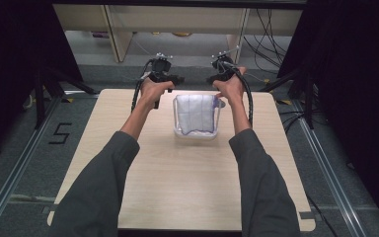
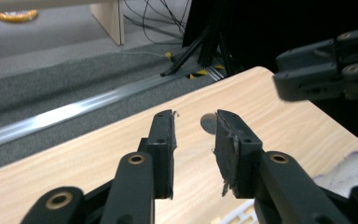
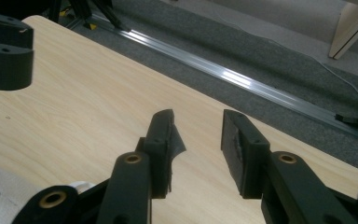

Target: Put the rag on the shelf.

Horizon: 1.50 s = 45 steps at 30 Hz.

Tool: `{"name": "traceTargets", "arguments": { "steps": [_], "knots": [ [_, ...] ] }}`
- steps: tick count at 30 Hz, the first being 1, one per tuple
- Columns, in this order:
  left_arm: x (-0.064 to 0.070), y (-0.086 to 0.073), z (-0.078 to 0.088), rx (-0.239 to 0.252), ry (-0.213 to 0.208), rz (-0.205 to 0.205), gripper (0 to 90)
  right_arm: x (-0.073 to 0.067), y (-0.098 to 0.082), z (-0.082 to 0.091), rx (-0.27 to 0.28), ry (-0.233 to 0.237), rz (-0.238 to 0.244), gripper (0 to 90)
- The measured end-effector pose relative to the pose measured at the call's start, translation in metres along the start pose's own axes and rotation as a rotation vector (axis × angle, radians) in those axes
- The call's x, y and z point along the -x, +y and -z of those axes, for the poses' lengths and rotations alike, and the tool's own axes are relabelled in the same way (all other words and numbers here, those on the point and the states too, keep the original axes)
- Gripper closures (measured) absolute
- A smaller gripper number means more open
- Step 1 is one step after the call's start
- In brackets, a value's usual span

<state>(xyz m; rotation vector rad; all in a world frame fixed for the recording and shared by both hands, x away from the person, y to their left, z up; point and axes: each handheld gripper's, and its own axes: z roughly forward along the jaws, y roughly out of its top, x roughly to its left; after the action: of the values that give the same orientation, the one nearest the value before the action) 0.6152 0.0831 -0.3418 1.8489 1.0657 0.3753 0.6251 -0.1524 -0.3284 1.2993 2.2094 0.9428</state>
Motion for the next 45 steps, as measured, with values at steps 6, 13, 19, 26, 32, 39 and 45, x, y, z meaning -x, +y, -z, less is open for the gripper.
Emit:
{"name": "traceTargets", "arguments": {
  "steps": [6, 13, 19, 26, 32, 39, 45],
  "knots": [
    [-0.005, -0.002, 0.013, -0.009, 0.005, 0.006, 61.4, 0.01, -0.005, 0.013, 0.018, -0.002, -0.005, 60.0],
    [-0.01, -0.013, 0.032, -0.002, -0.028, -0.002, 52.8, 0.016, -0.014, 0.025, 0.028, 0.007, 0.001, 56.5],
    [-0.018, -0.024, 0.044, -0.01, -0.021, -0.002, 46.2, 0.021, -0.022, 0.033, 0.041, 0.027, -0.011, 55.0],
    [-0.024, -0.031, 0.061, -0.004, -0.025, 0.007, 43.5, 0.025, -0.03, 0.045, 0.048, 0.041, -0.015, 54.3],
    [-0.025, -0.038, 0.074, 0.021, -0.049, 0.02, 41.9, 0.027, -0.04, 0.058, 0.058, 0.059, -0.033, 52.6],
    [-0.022, -0.053, 0.082, -0.004, -0.039, -0.02, 39.8, 0.031, -0.054, 0.071, 0.082, 0.057, -0.003, 51.3],
    [-0.017, -0.068, 0.087, -0.017, -0.054, -0.032, 38.0, 0.026, -0.067, 0.081, 0.089, 0.058, 0.002, 49.4]
  ]
}}
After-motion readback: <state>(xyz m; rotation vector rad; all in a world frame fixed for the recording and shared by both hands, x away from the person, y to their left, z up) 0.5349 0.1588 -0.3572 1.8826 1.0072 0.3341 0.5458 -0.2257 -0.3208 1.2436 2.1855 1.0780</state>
